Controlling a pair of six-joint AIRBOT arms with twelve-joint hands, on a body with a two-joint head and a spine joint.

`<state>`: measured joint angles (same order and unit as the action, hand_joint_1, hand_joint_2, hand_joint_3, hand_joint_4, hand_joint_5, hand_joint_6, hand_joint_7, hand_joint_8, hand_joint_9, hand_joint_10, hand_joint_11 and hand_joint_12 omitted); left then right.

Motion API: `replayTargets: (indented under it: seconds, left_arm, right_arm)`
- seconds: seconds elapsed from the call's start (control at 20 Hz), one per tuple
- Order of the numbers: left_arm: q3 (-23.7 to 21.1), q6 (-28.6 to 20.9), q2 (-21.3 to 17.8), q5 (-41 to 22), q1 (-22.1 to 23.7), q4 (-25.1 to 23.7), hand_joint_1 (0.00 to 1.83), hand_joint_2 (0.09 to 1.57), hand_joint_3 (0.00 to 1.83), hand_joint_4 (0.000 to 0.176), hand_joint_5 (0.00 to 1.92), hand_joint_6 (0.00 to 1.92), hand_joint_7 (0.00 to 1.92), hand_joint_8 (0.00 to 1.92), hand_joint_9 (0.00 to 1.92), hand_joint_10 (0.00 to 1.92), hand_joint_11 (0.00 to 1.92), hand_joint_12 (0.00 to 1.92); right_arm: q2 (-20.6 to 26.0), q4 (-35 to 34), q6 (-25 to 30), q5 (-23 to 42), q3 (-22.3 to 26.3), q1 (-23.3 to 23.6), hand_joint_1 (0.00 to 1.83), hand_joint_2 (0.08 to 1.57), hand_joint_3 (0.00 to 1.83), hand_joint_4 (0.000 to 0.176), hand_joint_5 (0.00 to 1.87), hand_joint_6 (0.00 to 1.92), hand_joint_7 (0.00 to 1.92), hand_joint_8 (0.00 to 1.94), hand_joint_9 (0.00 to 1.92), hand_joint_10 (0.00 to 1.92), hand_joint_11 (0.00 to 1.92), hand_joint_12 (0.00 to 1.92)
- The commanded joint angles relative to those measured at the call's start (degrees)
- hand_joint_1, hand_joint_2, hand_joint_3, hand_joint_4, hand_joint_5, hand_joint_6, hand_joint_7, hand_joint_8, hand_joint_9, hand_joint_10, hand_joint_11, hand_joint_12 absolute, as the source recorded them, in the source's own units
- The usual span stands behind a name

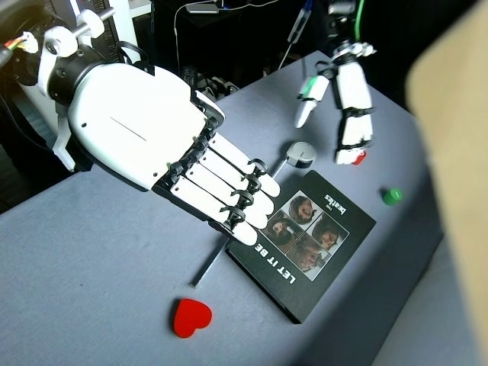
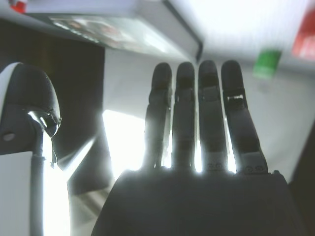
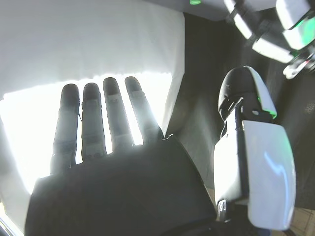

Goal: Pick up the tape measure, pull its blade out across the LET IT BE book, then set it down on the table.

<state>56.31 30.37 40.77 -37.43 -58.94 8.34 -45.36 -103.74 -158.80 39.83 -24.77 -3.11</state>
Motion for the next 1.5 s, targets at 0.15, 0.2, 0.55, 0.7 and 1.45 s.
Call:
replayTargets:
  seconds: [0.15, 0.2, 0.55, 0.7, 1.45]
  left_arm:
    - [-1.02, 13.5, -1.38, 11.65, 16.74, 0.35, 0.47, 1.02, 0.0, 0.0, 0.75, 0.03, 0.82, 0.06, 0.77, 0.08, 0.44, 0.86]
    - [-0.95, 16.64, -1.3, 14.88, 20.45, 0.35, 0.49, 1.03, 0.0, 0.0, 0.81, 0.03, 0.87, 0.09, 0.85, 0.13, 0.52, 0.97]
    - [1.15, 32.78, 3.9, 35.73, 43.7, 1.25, 0.77, 1.22, 0.01, 0.0, 1.14, 1.92, 1.25, 1.92, 1.34, 1.92, 1.37, 1.92]
    - [0.74, 31.85, 6.44, 40.91, 46.32, 1.22, 0.71, 1.33, 0.01, 0.015, 1.28, 1.92, 1.42, 1.92, 1.51, 1.92, 1.6, 1.92]
    - [-2.25, -38.09, 14.89, 63.66, 52.69, -66.1, 0.7, 1.36, 0.0, 0.048, 1.26, 1.92, 1.41, 1.92, 1.51, 1.92, 1.58, 1.92]
  right_arm:
    - [0.17, 3.72, 1.26, 1.63, 0.46, 1.18, 0.29, 1.07, 0.0, 0.0, 0.61, 0.06, 0.71, 0.06, 0.72, 0.14, 0.43, 1.03]
    - [0.17, 3.72, 1.26, 1.56, 0.5, 1.14, 0.38, 1.06, 0.0, 0.0, 0.74, 0.04, 0.81, 0.08, 0.74, 0.39, 0.51, 1.17]
    - [0.22, 3.73, 3.17, 1.64, 1.19, 0.84, 0.88, 1.2, 0.02, 0.0, 1.11, 1.92, 1.32, 1.94, 1.57, 1.92, 1.76, 1.92]
    - [0.19, 3.72, 3.11, 1.97, 1.19, 1.1, 0.76, 1.37, 0.01, 0.05, 1.2, 1.92, 1.35, 1.94, 1.57, 1.92, 1.75, 1.92]
    - [0.15, 3.81, 3.04, 1.5, 1.11, 1.32, 0.88, 1.35, 0.0, 0.176, 1.16, 1.92, 1.34, 1.94, 1.58, 1.92, 1.76, 1.92]
